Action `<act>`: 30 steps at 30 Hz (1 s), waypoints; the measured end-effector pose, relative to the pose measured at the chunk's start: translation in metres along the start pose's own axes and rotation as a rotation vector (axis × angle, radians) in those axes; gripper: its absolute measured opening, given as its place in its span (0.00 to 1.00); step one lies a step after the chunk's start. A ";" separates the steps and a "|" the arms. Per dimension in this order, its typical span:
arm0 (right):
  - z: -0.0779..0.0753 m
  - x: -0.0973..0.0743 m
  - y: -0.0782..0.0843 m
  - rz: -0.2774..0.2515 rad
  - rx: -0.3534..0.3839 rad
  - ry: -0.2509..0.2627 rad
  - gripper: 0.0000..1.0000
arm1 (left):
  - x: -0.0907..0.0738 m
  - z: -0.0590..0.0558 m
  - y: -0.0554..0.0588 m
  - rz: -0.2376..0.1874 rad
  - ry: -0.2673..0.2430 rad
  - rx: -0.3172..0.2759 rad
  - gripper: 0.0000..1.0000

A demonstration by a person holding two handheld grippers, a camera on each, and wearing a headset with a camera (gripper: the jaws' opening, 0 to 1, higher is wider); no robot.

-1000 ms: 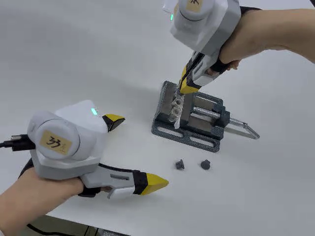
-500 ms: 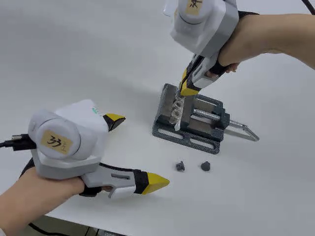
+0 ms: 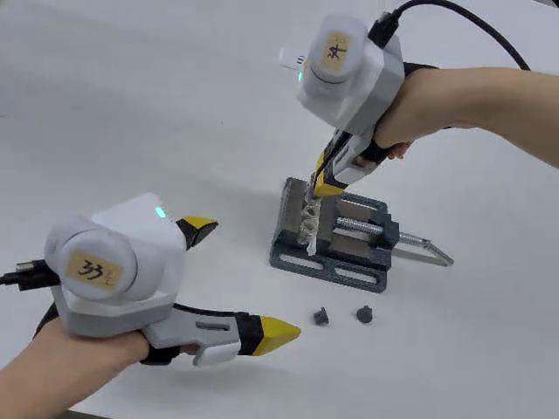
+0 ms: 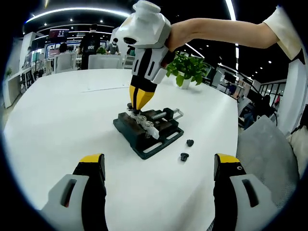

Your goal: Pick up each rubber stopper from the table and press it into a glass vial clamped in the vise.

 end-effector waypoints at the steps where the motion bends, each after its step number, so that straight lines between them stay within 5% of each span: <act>1: 0.002 0.000 0.001 -0.008 -0.016 0.004 0.00 | 0.000 0.001 0.000 0.000 0.002 0.002 0.93; 30: 0.000 -0.002 -0.002 -0.024 -0.047 0.015 0.00 | 0.001 0.003 -0.004 0.010 0.014 0.018 0.93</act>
Point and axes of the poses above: the centre of the closed fingertips' face, and the gripper's own axes: x roughly forward along the fingers, z roughly to its left, y roughly out of its underside, the point moved 10 cm from there along -x, roughly backward along the fingers, and after that the axes turned 3 degrees about -z, right-handed, at the moved point
